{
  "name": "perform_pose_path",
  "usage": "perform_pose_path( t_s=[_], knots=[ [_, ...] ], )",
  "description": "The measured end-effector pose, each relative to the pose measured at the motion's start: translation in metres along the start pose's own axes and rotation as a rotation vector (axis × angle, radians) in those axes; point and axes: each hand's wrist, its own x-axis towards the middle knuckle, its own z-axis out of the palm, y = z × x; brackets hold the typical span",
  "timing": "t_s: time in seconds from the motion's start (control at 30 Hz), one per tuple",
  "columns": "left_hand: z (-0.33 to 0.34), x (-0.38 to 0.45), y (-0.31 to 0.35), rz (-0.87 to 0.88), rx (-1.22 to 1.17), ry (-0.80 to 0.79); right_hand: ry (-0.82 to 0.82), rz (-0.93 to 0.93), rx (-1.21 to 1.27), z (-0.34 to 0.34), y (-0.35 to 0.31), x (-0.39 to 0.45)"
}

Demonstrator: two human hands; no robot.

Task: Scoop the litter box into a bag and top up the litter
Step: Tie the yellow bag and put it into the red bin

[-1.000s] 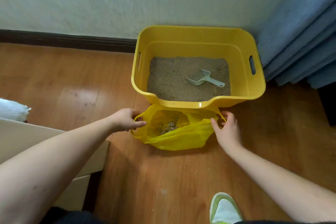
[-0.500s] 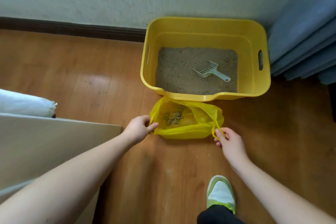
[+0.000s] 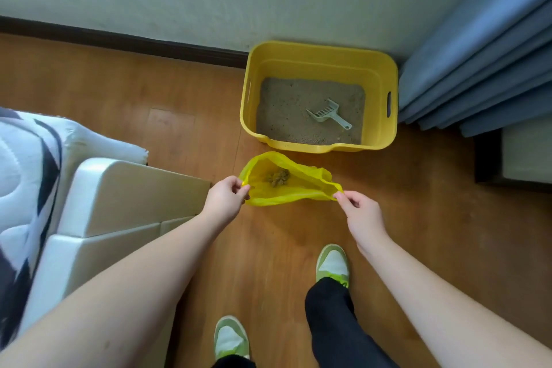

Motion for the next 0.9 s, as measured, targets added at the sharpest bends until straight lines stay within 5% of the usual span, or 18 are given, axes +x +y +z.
perform_pose_path(
  t_s=[0.33, 0.53, 0.63, 0.8, 0.9],
  knots=[
    [-0.083, -0.154, 0.054, 0.029, -0.075, -0.061, -0.024, 0.034, 0.105, -0.073, -0.088, -0.134],
    [-0.149, -0.317, 0.103, 0.266, -0.077, -0.171, -0.084, -0.033, 0.092, -0.126, -0.165, -0.278],
    [-0.182, -0.385, 0.11, 0.31, -0.163, -0.238, -0.086, -0.084, 0.027, -0.15, -0.195, -0.349],
    [-0.24, -0.475, 0.119, 0.498, 0.103, -0.055, 0.024, -0.287, -0.198, -0.192, -0.238, -0.457],
    [-0.276, -0.519, 0.132, 0.566, 0.117, -0.085, 0.139, -0.427, -0.363, -0.224, -0.261, -0.513]
  ],
)
